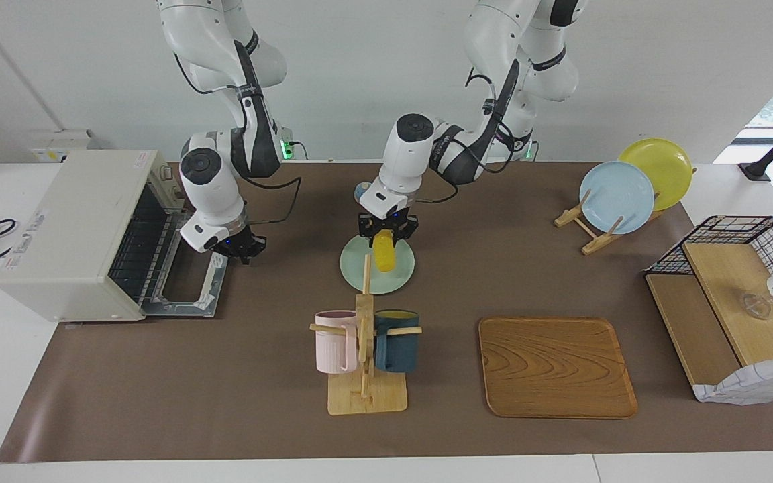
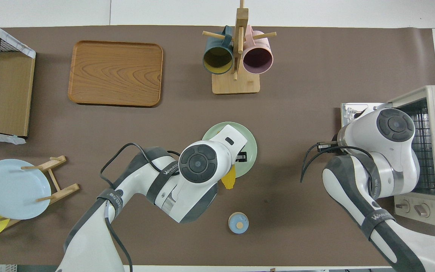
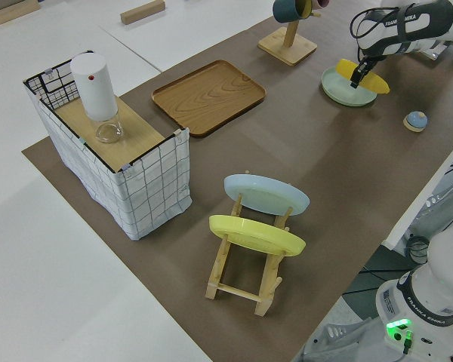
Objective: Put corn in oven
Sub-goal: 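Release the corn on the plate while the right gripper moves toward it, then grasp the corn on the plate with the right gripper and lift it, then carry the corn with the right gripper to the open toaster oven, then insert the corn into the oven and open the right gripper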
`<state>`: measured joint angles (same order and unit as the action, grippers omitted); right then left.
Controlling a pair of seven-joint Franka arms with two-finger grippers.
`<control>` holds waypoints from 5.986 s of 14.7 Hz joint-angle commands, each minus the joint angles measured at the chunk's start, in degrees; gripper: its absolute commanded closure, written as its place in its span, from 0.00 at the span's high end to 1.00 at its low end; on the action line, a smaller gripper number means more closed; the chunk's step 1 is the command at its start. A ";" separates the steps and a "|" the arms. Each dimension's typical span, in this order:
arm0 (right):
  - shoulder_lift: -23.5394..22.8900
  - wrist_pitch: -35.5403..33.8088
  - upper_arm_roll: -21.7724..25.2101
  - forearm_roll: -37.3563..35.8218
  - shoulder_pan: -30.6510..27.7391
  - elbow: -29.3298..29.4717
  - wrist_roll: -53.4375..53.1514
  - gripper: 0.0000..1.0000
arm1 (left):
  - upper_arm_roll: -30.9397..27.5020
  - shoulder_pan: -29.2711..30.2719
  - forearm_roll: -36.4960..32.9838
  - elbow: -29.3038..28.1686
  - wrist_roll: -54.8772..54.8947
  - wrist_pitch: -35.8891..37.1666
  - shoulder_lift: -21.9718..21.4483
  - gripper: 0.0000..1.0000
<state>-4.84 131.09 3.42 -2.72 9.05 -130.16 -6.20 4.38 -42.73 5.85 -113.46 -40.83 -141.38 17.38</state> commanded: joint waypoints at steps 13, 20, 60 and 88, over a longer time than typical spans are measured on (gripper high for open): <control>0.98 -5.05 -0.43 0.61 2.11 3.94 -1.36 1.00 | -1.30 7.72 0.30 4.11 4.00 12.66 -6.28 1.00; -3.85 -17.16 -10.97 1.41 6.13 22.46 -13.71 1.00 | -1.57 24.77 0.48 14.41 18.22 34.32 -10.95 1.00; -4.67 -33.18 -10.98 -15.74 3.11 25.51 -9.13 0.00 | -1.21 33.58 -3.74 17.57 31.59 52.53 -19.13 1.00; 2.38 -21.14 -10.80 -15.56 -19.34 7.29 11.83 0.00 | -0.25 37.01 -4.36 18.01 33.89 52.44 -18.96 1.00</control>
<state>-3.68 108.53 -6.80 -18.26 -9.31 -120.52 4.64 3.43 -6.49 2.56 -94.45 -7.08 -88.69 -0.46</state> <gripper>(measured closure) 0.974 0.000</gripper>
